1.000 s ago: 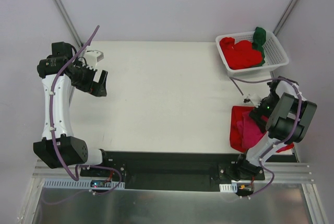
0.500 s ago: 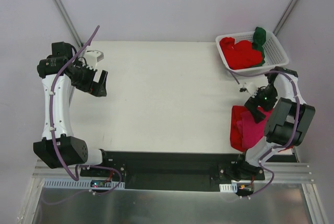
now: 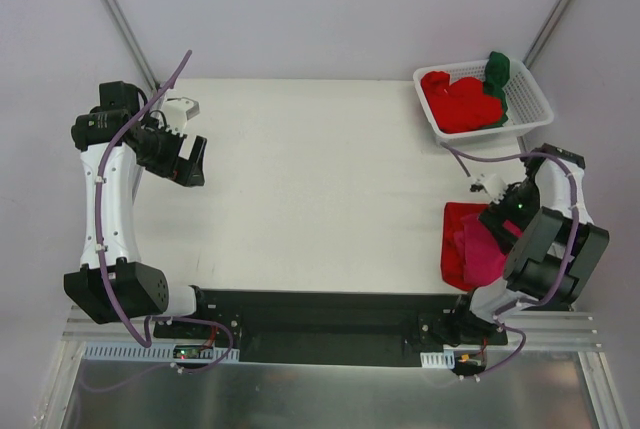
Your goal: Fold and stack the t-shirts
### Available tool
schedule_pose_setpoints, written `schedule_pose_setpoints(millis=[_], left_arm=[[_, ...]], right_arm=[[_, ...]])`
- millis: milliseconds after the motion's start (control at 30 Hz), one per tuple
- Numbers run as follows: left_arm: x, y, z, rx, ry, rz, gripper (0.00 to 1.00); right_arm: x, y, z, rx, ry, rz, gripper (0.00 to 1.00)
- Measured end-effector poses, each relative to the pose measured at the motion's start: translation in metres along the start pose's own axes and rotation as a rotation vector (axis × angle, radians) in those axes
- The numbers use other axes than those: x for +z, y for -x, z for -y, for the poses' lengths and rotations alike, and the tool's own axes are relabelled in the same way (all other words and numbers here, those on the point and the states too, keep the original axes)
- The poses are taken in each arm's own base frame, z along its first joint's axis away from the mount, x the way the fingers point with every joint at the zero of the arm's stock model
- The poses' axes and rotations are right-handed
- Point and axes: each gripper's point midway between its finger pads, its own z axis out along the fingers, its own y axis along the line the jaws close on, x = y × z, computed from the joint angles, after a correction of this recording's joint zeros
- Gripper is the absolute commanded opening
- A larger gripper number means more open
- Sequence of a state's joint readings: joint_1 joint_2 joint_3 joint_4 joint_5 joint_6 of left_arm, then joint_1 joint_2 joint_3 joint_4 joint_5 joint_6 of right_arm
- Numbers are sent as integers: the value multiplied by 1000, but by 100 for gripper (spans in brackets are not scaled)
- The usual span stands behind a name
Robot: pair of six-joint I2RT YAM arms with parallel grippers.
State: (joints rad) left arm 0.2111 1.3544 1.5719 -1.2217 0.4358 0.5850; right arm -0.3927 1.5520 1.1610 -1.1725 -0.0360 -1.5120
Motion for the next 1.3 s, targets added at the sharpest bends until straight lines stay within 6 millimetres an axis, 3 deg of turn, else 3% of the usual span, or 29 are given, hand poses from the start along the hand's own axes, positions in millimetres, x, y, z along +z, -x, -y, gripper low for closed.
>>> schedule_pose_setpoints(millis=[200,400,667,1000,1300], left_arm=[[0,0,0,3,-1,0,99],[2,0,-2,0,-5,-6,99],[6,1,-4,-5,-11,-16,99],[5,13,-10,1,-4,-2,99],[4,14,-10,3,-2,1,99]], right_arm=[[-8,-19,-1,45,-26,-15,97],[-4,-41,-23,77,-12,-56,97],[-26,-59,-41,110,-106,-73,97],[29,-69,-62,151,21,-126,97],[67,-76,-39,228,82,-220,97]])
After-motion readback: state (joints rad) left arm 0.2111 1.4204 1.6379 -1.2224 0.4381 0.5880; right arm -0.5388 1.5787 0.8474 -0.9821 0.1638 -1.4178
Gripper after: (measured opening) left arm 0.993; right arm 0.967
